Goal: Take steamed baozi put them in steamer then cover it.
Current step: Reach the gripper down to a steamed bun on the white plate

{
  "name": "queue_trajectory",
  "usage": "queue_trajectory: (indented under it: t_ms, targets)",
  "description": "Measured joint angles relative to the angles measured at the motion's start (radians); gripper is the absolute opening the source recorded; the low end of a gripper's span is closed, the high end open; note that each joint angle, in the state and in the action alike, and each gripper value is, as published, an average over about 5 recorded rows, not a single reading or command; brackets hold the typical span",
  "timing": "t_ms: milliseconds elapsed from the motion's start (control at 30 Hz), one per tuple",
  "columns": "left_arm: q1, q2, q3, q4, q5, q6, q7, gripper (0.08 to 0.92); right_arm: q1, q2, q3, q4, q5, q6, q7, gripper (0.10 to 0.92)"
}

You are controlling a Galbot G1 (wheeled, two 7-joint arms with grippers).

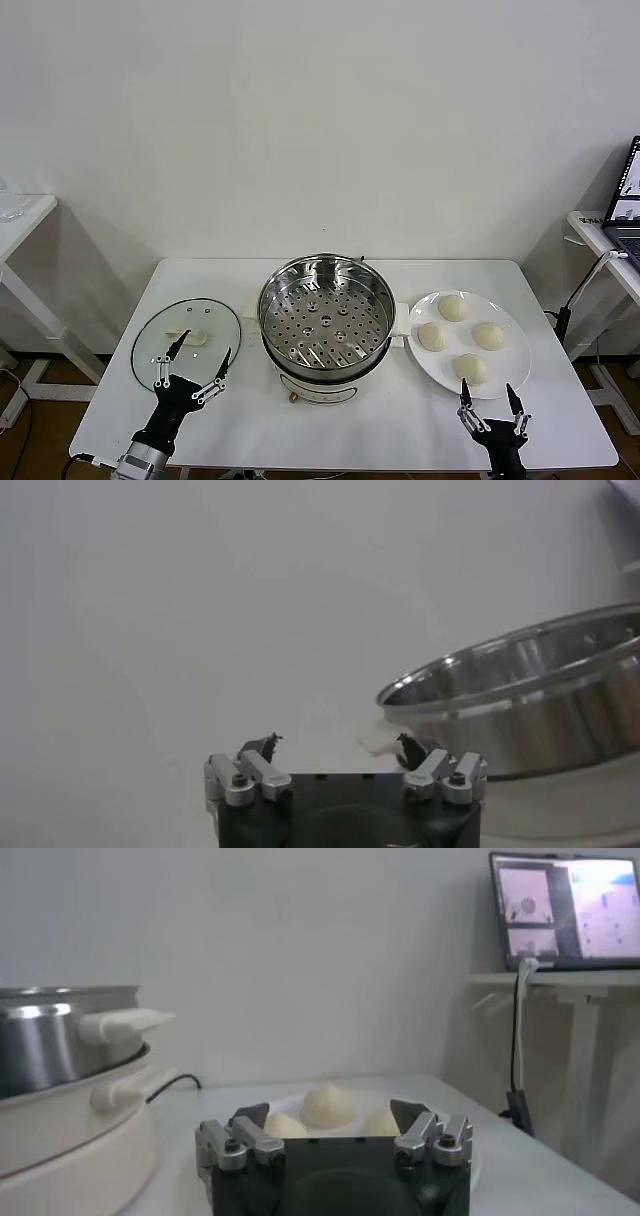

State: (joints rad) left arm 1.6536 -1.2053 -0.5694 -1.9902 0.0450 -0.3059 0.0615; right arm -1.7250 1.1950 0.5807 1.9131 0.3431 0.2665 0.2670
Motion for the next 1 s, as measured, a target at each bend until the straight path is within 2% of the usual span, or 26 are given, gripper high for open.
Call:
queue_trajectory:
  t_ms: [267,567,800,1000]
  targets:
    - [-0.003,-0.004,0.01,-0.012,0.0,-0.002,0.0,0.823,0.186,-0.095,0.005,-0.052,0.052,-0.117,0.036,0.823]
    - [-0.006,-0.014,0.017,-0.023,-0.001,0.003,0.001,0.823,0.576,-0.279,-0.123,-0.292,0.204,-0.21,-0.033,0.823]
    - [-0.008,-0.023,0.023,-0.034,-0.001,0.007,0.0,0.823,0.891,-0.421,-0.339,-0.518,0.272,-0.275,-0.279,0.823]
    - [-0.004,-0.026,0.032,-0.046,-0.001,0.009,-0.002,0.823,1.171,-0.487,-0.578,-0.71,0.211,-0.299,-0.598,0.823]
